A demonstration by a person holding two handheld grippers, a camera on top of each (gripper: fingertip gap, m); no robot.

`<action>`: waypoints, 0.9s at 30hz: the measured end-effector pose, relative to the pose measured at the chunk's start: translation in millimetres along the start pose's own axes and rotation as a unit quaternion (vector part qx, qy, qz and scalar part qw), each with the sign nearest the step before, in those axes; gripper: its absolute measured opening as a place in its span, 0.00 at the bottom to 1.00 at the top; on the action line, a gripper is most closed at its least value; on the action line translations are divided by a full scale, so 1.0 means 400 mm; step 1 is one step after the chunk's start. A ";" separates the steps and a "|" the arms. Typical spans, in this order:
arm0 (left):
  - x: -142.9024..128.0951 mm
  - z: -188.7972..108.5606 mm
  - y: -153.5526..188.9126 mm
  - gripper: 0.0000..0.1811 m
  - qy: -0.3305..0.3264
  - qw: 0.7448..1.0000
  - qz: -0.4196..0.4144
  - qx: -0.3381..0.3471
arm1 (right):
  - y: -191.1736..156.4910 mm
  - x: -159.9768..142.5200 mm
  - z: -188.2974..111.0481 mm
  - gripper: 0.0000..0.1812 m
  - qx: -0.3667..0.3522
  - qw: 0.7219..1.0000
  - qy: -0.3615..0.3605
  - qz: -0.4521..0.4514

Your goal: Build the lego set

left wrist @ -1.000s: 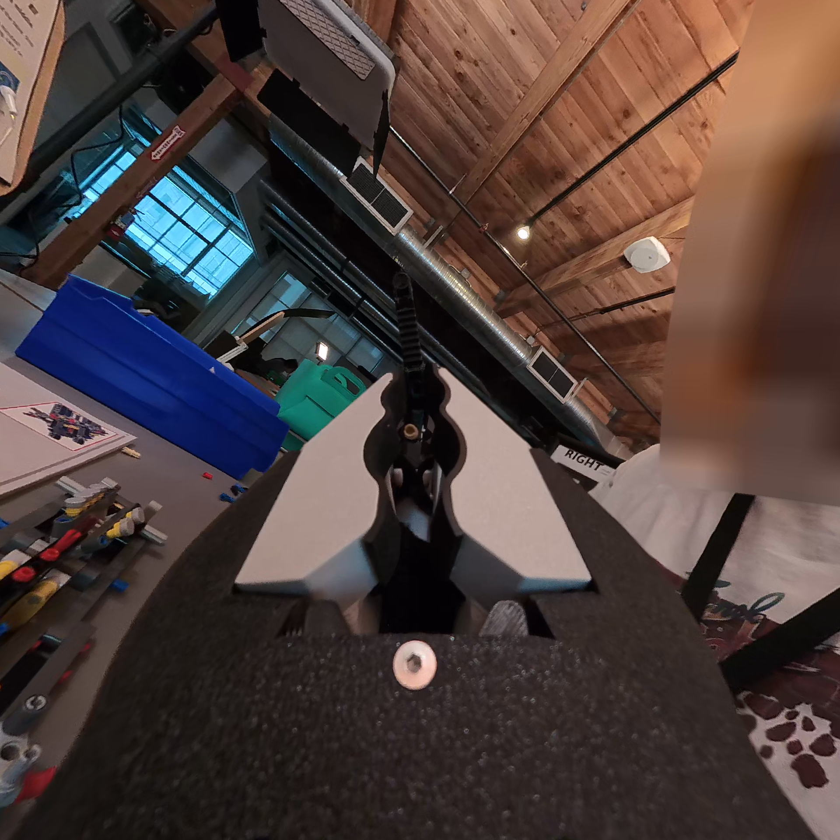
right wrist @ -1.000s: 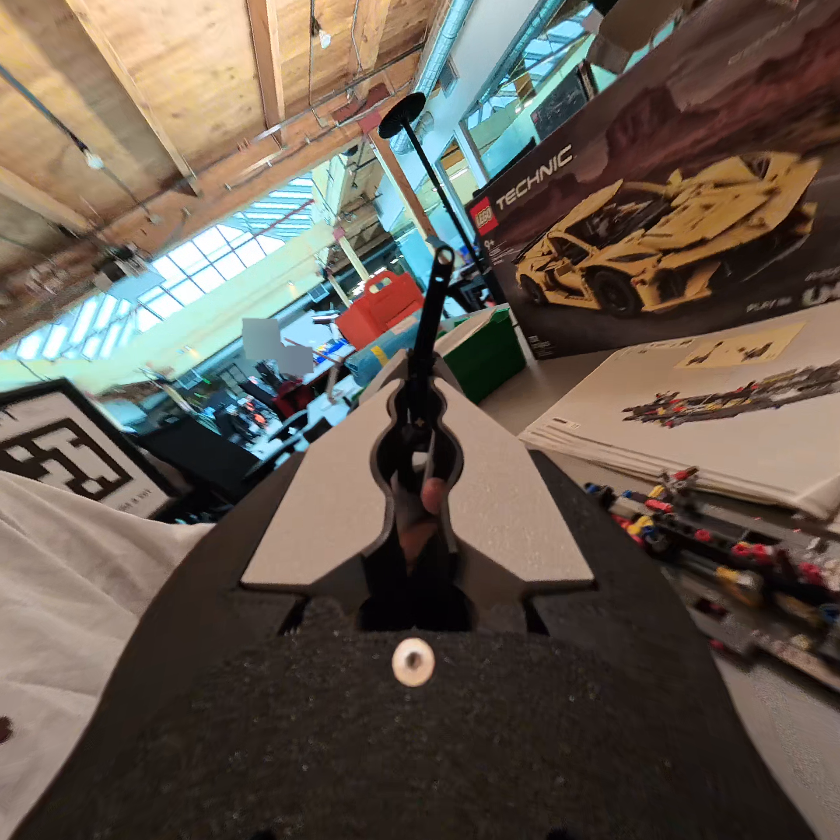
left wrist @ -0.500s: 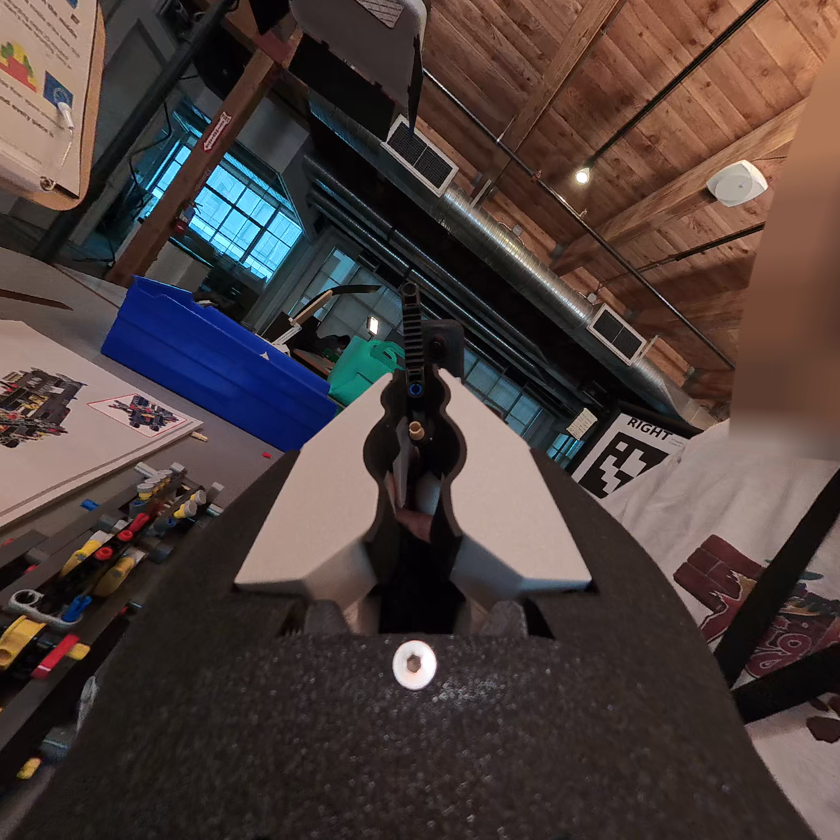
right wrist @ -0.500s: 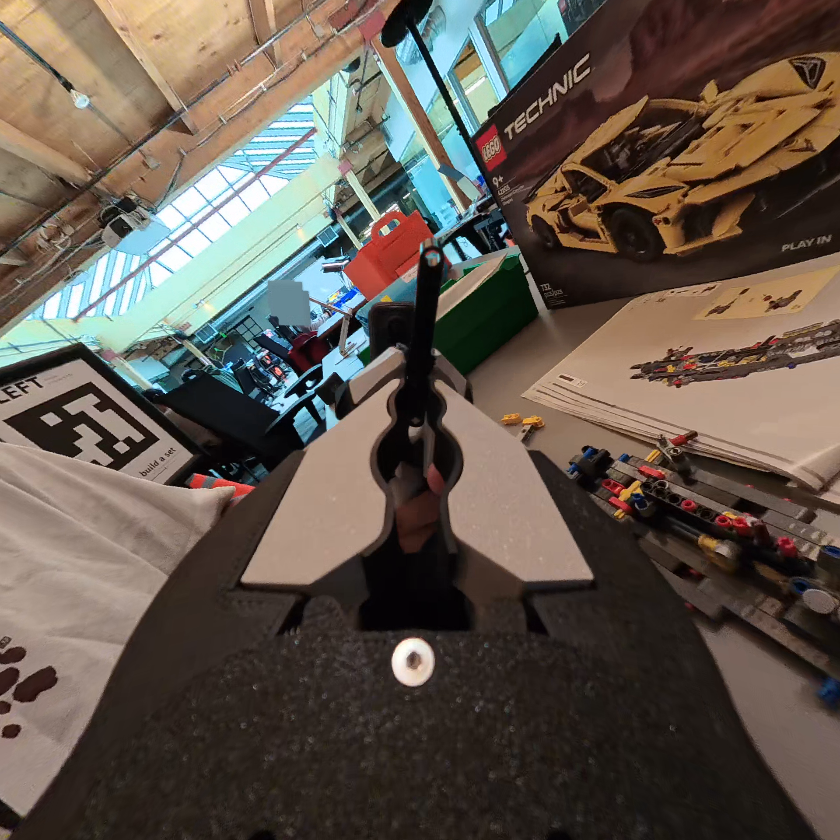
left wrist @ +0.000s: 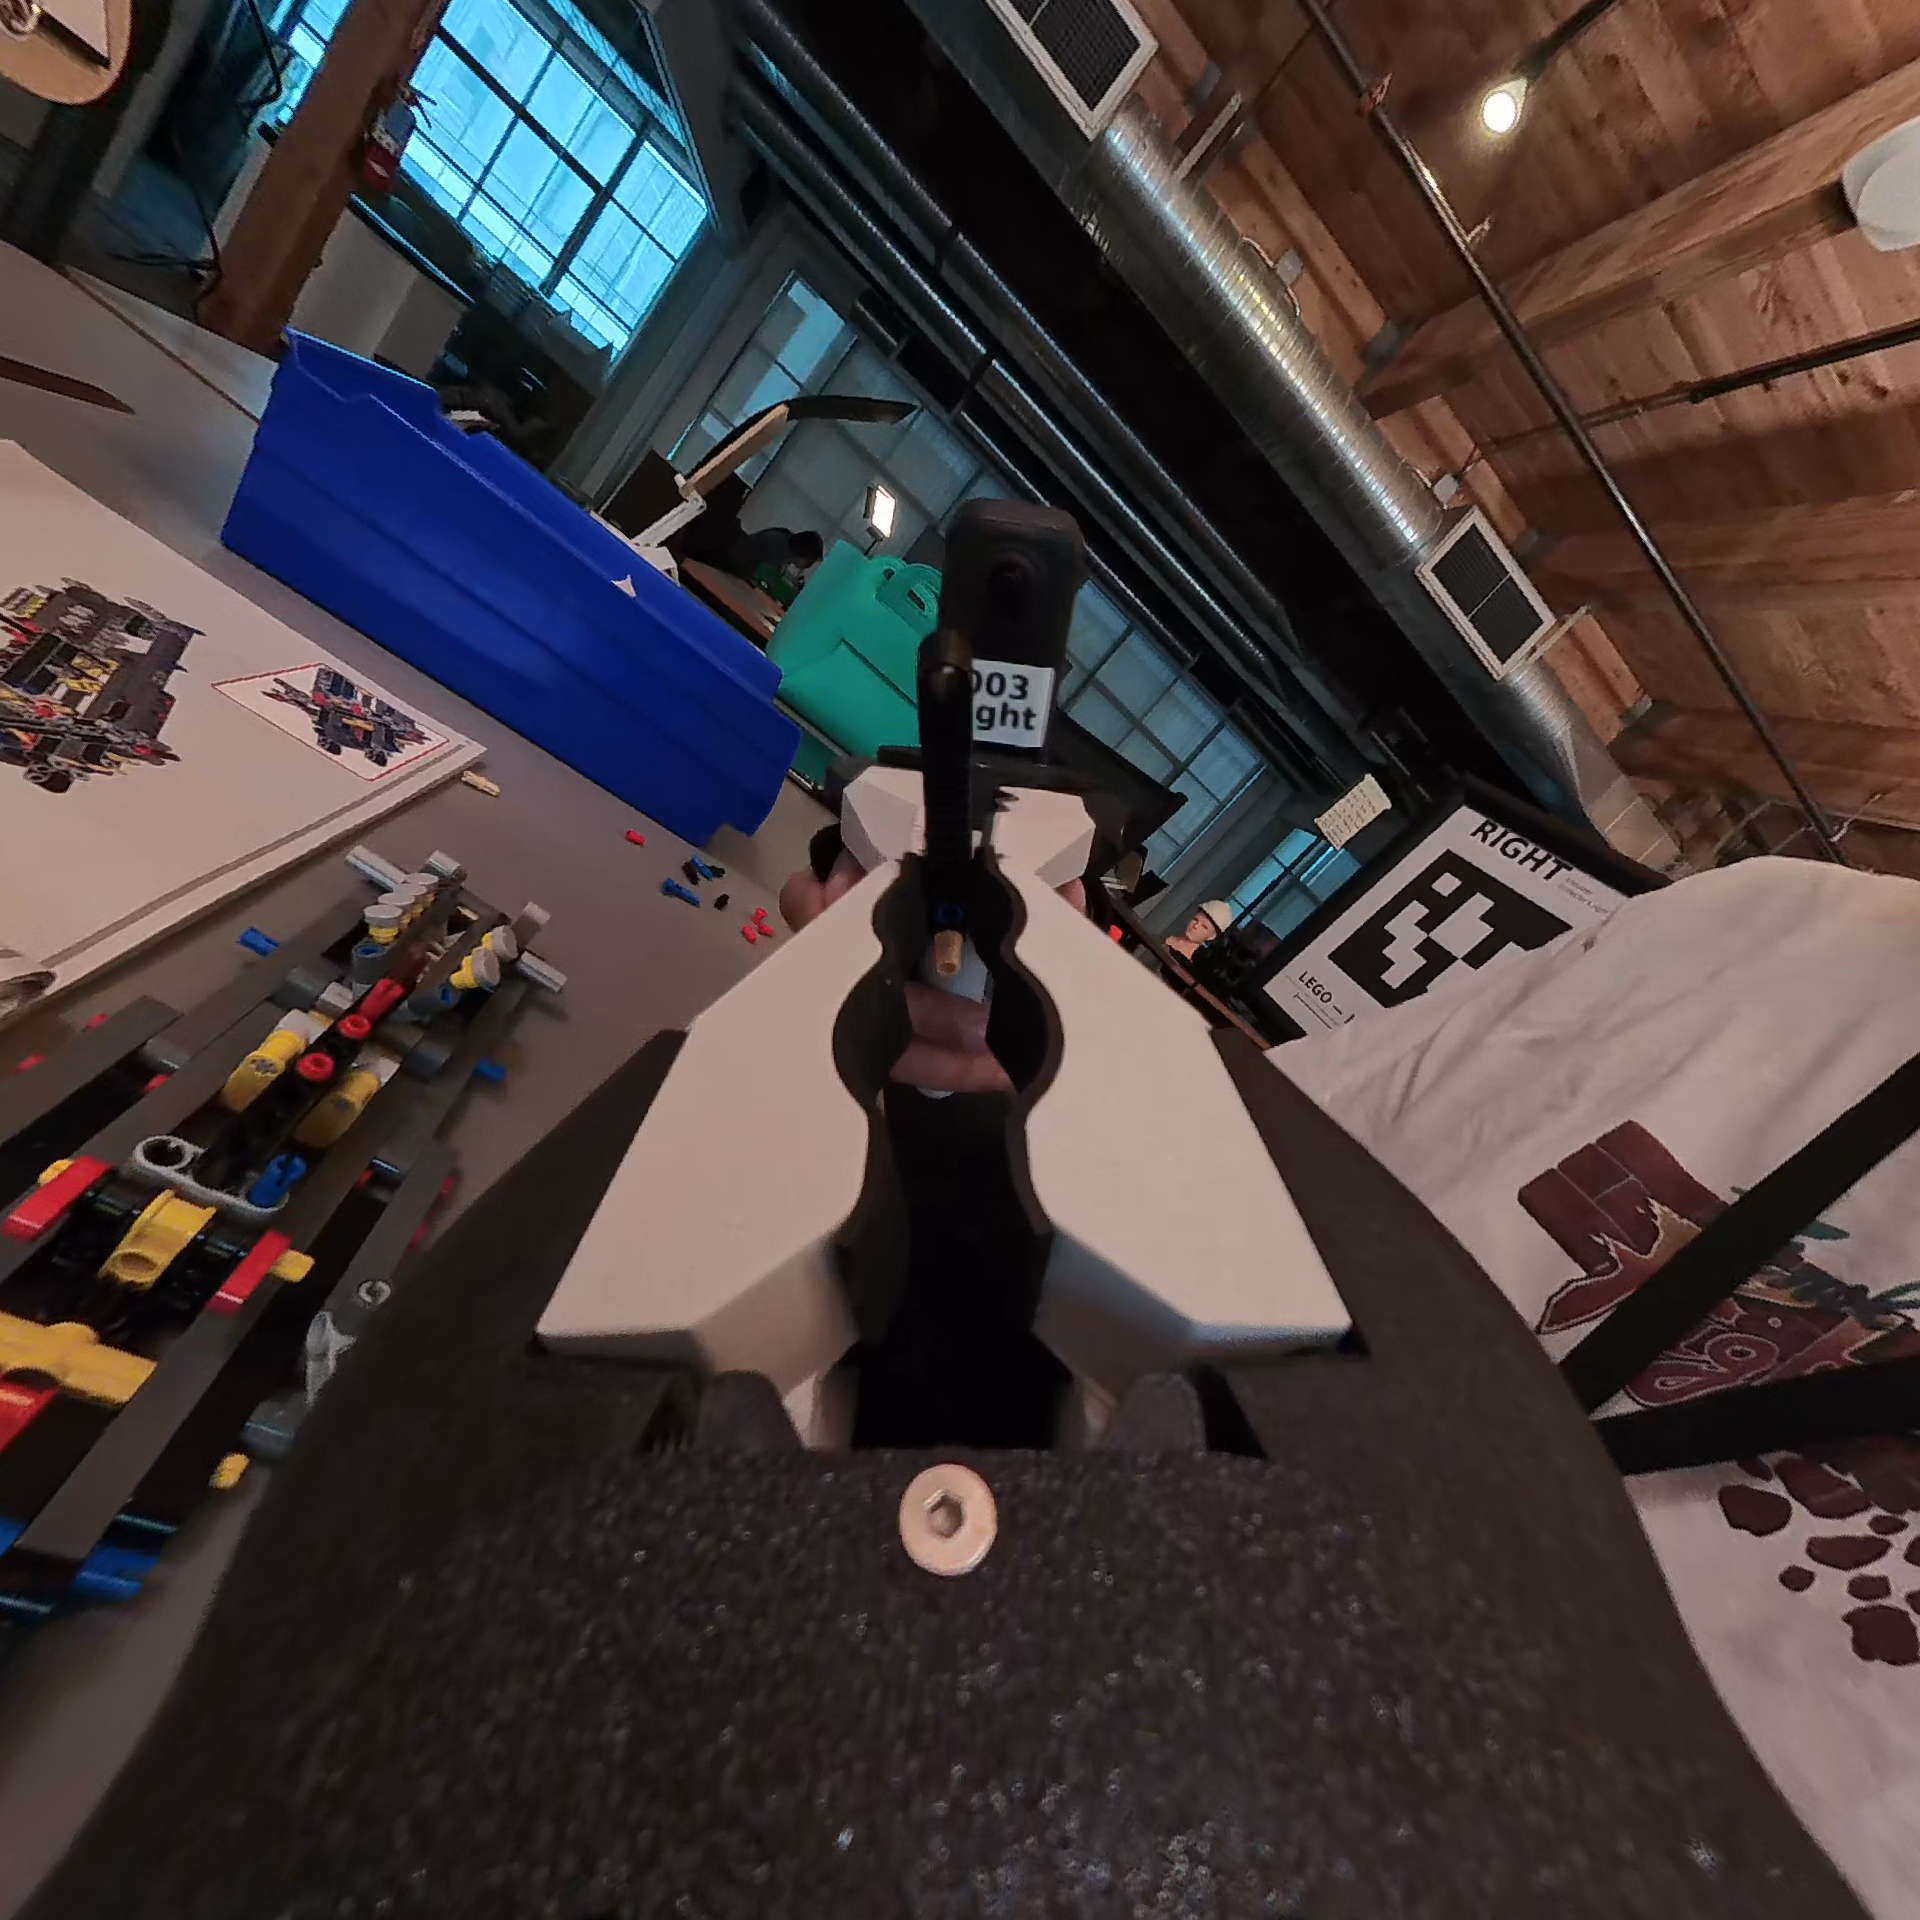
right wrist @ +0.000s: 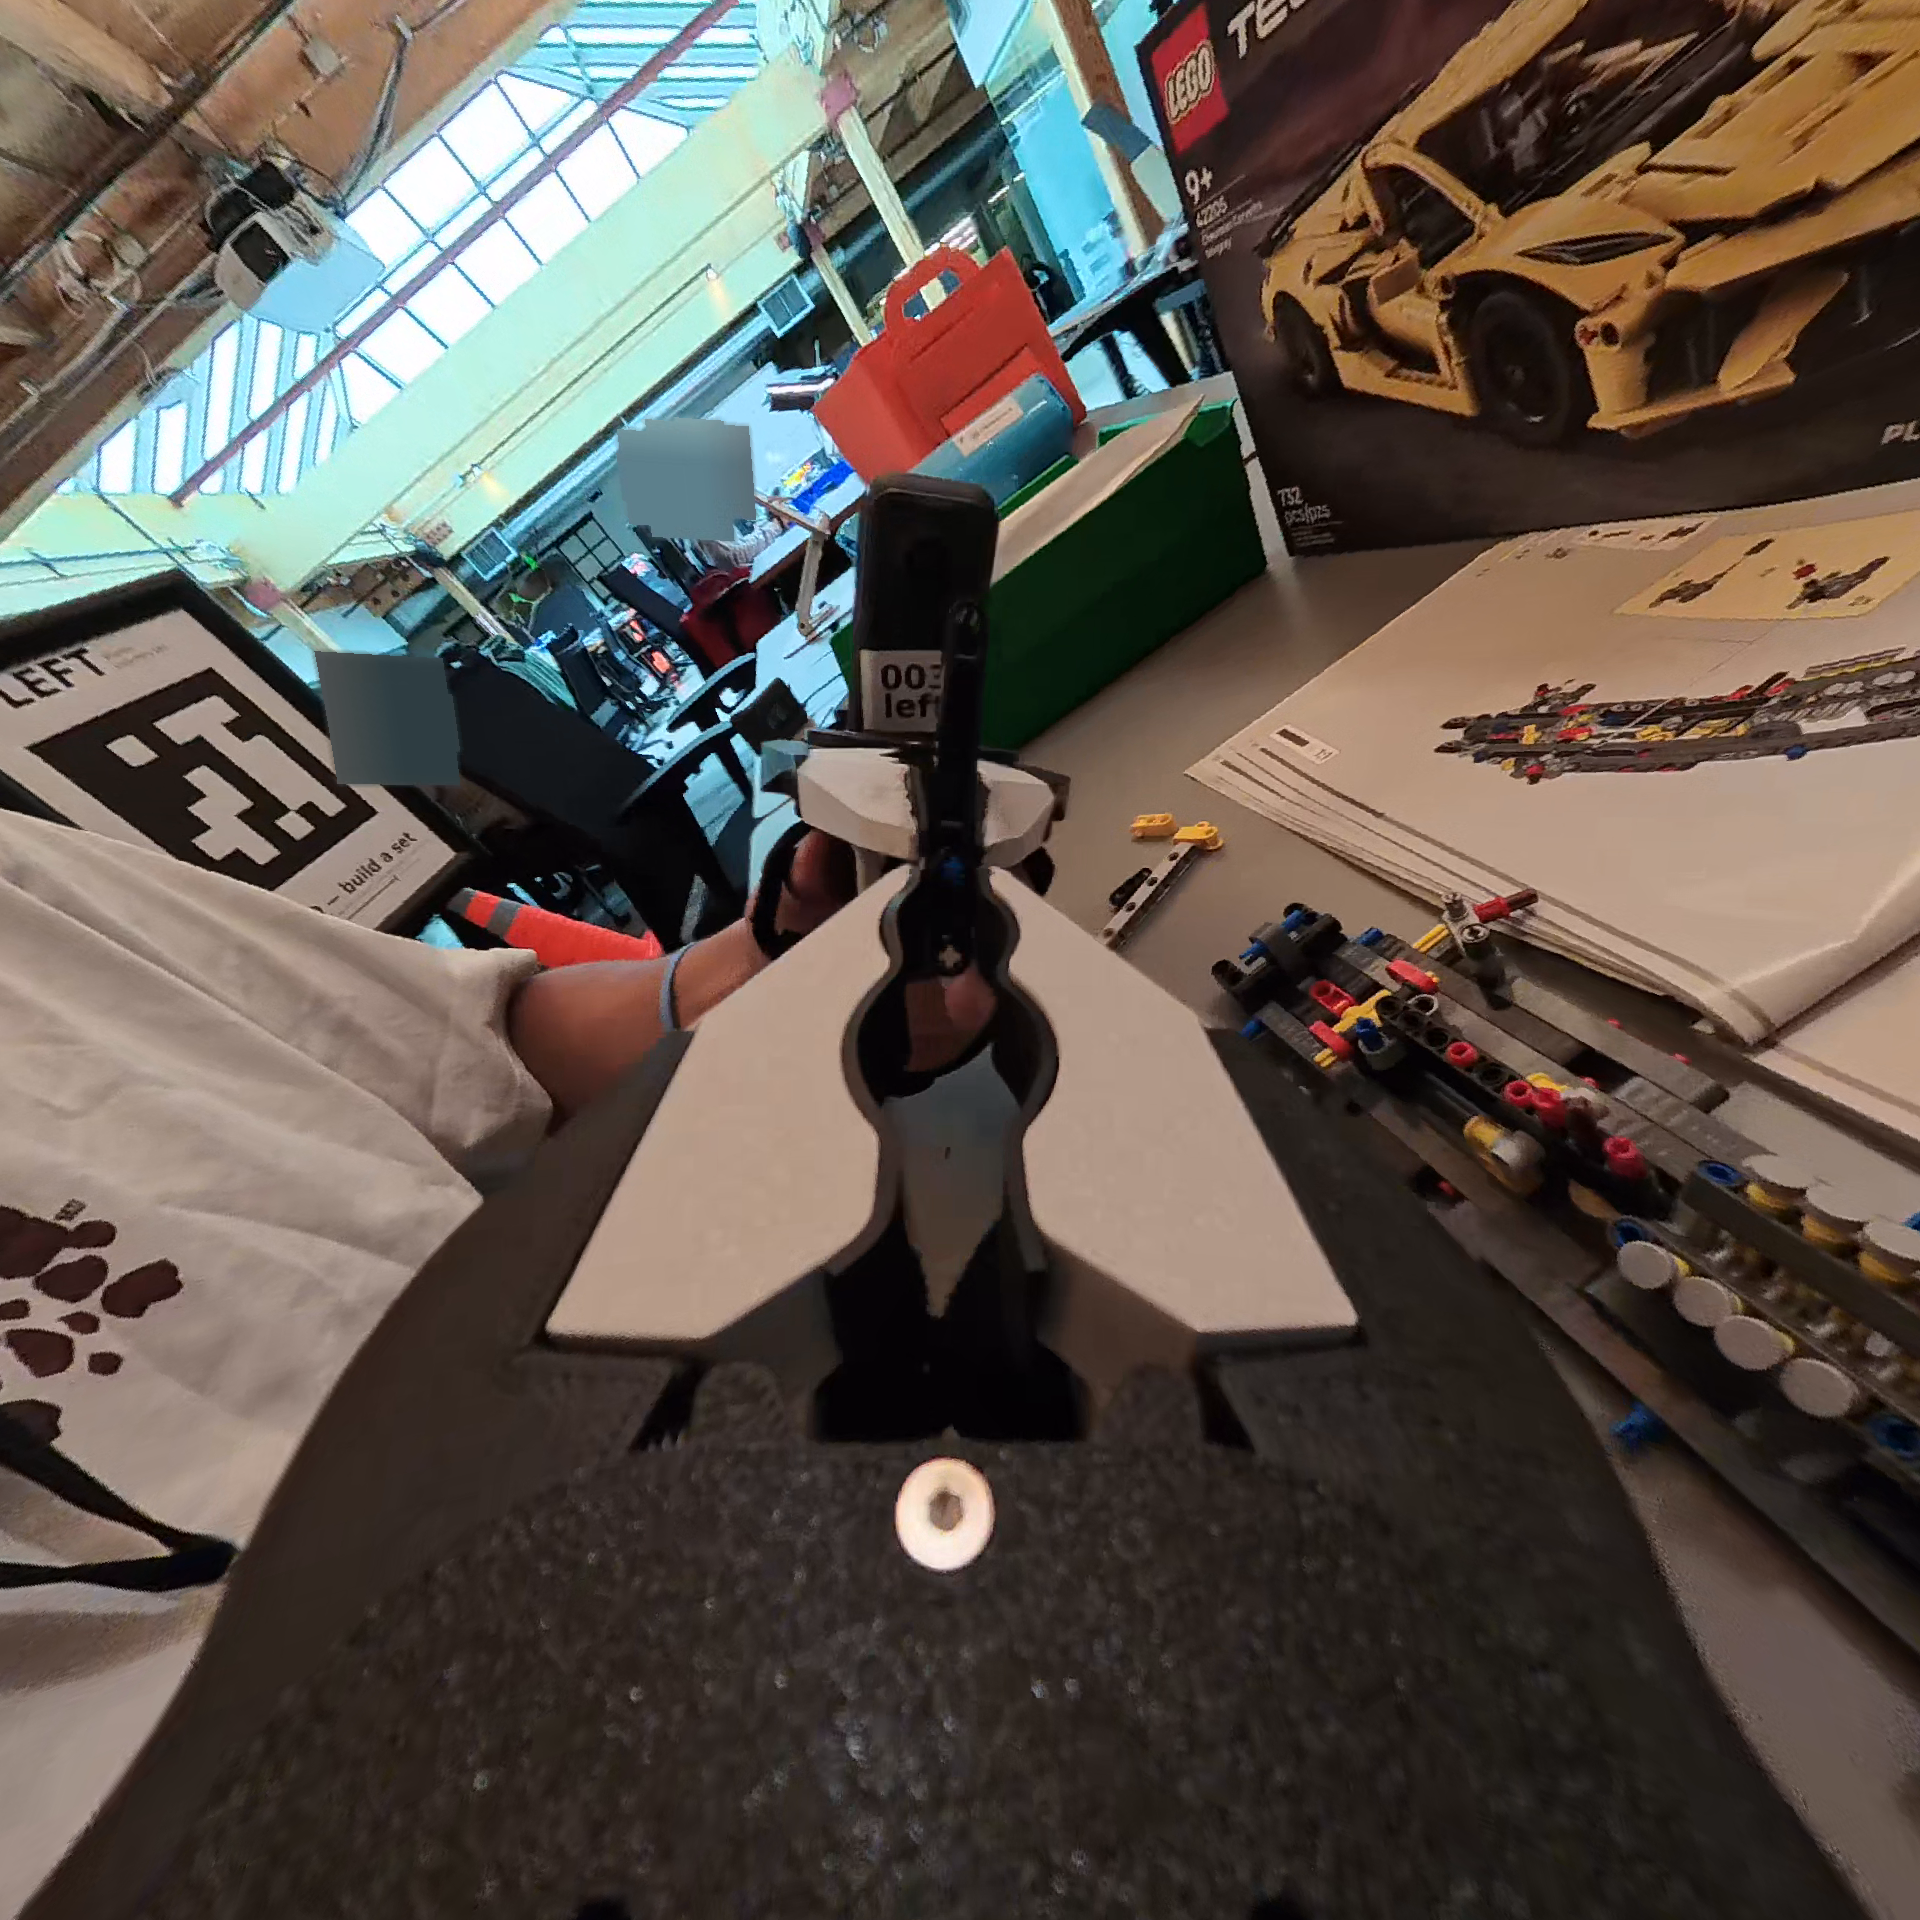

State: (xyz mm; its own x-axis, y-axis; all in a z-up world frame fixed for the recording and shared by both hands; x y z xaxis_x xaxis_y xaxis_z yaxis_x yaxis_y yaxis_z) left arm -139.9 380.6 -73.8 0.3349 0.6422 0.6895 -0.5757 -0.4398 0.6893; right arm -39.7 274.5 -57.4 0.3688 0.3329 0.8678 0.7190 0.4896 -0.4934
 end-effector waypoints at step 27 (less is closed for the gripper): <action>0.008 0.009 -0.070 0.14 -0.270 0.683 0.614 0.291 | 0.238 -0.032 -0.032 0.04 -0.024 0.952 -0.302 -0.038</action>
State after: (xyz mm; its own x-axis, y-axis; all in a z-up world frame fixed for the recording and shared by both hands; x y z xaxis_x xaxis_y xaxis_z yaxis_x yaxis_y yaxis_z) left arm -120.0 393.0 -90.2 0.1830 -0.6899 0.7004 -0.3290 -0.7143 -0.6177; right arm 31.5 306.4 -114.8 -0.0824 0.7077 0.7017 0.7612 0.4992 -0.4141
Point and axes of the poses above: each gripper's, where its closed fingertips meet, z out along the fingers, x out of its top, y = z × x across the jaws, the point moved 8 cm from there along -z, back along the fingers, and after that the axes turned 3 degrees about -z, right-handed, at the moved point
